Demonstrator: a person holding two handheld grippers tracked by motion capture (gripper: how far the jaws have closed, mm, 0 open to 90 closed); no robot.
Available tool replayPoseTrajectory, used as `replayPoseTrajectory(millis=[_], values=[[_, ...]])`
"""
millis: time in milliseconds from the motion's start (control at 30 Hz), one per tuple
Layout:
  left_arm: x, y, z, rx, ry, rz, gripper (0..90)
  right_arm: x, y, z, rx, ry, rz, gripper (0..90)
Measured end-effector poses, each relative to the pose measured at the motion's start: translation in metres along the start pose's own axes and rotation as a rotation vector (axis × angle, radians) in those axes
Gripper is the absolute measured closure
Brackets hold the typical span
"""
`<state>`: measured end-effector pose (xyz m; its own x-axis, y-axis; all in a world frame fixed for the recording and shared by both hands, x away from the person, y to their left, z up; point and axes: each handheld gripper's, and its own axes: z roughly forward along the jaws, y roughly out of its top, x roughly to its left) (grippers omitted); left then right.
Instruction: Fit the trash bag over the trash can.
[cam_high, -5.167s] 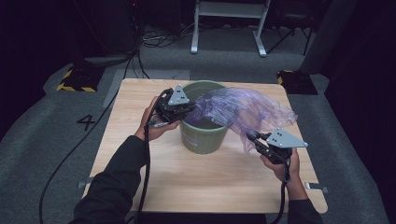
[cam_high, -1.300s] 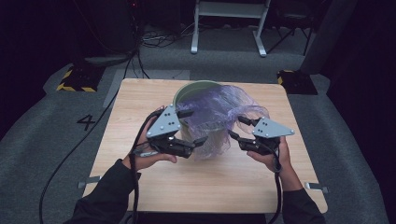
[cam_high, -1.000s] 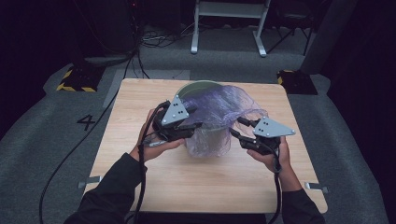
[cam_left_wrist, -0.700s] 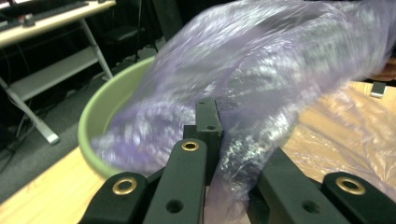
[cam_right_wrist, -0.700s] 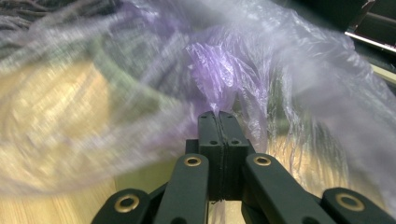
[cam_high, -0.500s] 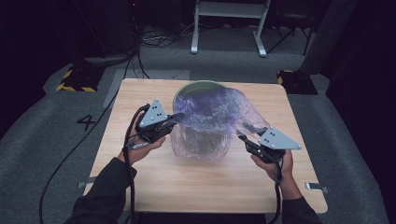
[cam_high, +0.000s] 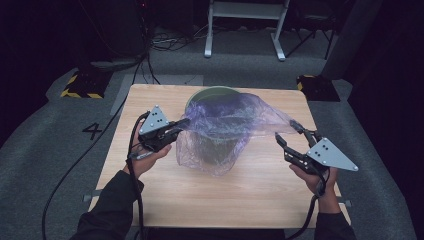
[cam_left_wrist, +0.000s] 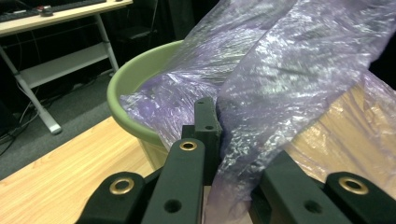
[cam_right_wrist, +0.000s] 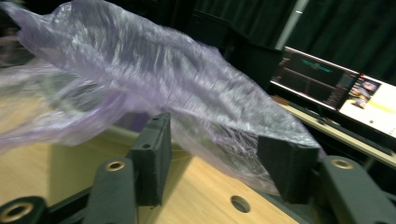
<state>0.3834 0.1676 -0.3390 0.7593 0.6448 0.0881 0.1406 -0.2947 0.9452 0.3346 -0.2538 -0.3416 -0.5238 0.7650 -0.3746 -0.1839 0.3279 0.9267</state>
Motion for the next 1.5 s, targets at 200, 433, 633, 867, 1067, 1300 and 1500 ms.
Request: replayPoseTrajectory(millis=[200,433,633,867,1067,1300,1500], values=[[0.007,0.001,0.002,0.009,0.026,0.005,86.5,-0.009,0.010,0.007,-0.026,-0.006,0.028,40.6],[0.015,-0.002,0.007,0.046,0.043,0.008,86.3,-0.013,0.013,0.026,0.053,0.076,0.059,36.4],[0.015,-0.010,0.013,0.064,0.010,0.005,86.3,0.005,0.008,0.041,0.066,0.176,0.099,32.4],[0.013,-0.009,0.014,0.089,0.002,0.034,84.6,0.026,0.010,0.054,0.095,0.242,0.021,31.7],[0.013,-0.010,0.012,0.084,-0.021,0.027,84.2,0.032,0.013,0.057,0.089,0.306,0.065,34.9],[0.002,-0.012,0.011,0.070,-0.044,0.048,84.4,0.057,0.022,0.050,0.064,0.367,0.074,30.3],[-0.005,-0.016,0.007,0.051,-0.079,0.052,84.4,0.074,0.022,0.052,0.100,0.306,0.056,56.3]])
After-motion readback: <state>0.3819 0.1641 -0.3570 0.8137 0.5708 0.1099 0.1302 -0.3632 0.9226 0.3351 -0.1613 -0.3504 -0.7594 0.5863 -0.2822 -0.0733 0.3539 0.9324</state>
